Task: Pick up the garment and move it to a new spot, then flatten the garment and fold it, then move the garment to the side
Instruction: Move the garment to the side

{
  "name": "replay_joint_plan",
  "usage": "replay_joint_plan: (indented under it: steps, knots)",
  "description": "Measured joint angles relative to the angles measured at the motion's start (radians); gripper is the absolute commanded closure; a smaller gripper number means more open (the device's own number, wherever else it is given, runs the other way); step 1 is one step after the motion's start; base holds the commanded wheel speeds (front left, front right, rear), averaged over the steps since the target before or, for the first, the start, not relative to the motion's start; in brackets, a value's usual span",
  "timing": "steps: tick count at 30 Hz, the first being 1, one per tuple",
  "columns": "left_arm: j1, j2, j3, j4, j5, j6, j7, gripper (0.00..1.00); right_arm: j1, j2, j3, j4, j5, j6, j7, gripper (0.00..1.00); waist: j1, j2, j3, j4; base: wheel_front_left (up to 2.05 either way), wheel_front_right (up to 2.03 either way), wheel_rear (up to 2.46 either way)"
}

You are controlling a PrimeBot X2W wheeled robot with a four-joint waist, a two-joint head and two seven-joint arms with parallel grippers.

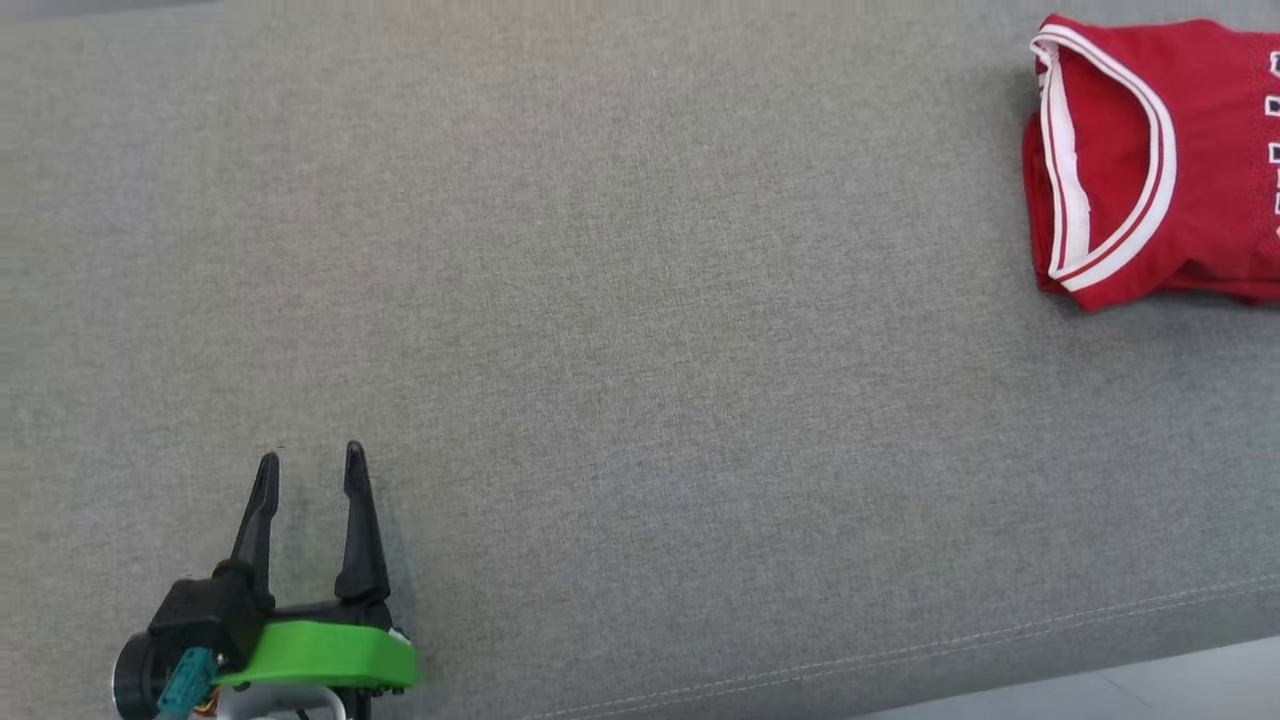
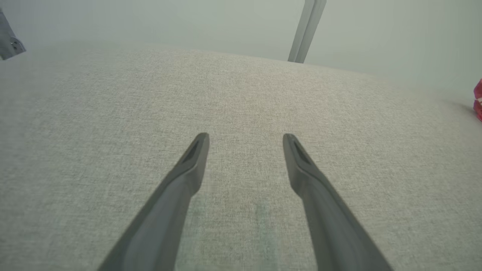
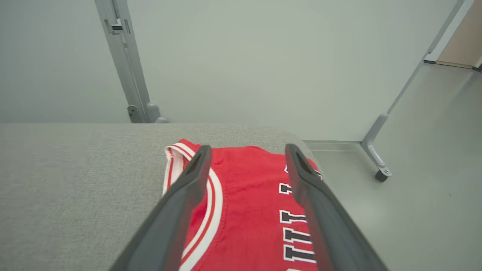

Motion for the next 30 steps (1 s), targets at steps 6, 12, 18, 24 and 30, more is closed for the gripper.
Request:
replay_joint_plan:
  steps: [6,12,18,24,30]
  knots:
    - [0.045,0.000,0.018,0.023,-0.024,0.012,0.000,0.00,0.174,0.067,-0.011,-0.103,-0.017,0.000,-0.042,0.00,-0.0001,0.0000,-0.078,0.012,0.00,0.00,0.00]
    - [0.079,0.000,0.041,0.065,-0.003,-0.008,0.000,0.00,0.380,0.164,-0.117,-0.219,-0.136,-0.001,-0.054,0.00,-0.0001,0.0000,-0.176,0.046,0.00,0.00,0.00]
    - [0.099,0.002,0.033,0.087,0.021,-0.069,0.000,0.00,0.583,0.334,-0.295,-0.299,-0.382,0.000,-0.054,0.00,-0.0001,0.0000,-0.264,0.085,0.00,0.00,0.00]
    - [0.116,0.004,0.040,0.106,0.018,-0.097,0.000,0.00,0.736,0.509,-0.411,-0.357,-0.556,0.000,-0.055,0.00,-0.0001,0.0000,-0.333,0.108,0.00,0.00,0.00]
    - [0.119,0.003,0.042,0.124,0.018,-0.107,0.000,0.00,0.792,0.595,-0.449,-0.396,-0.645,0.000,-0.055,0.00,-0.0001,0.0000,-0.358,0.089,0.00,0.00,0.00]
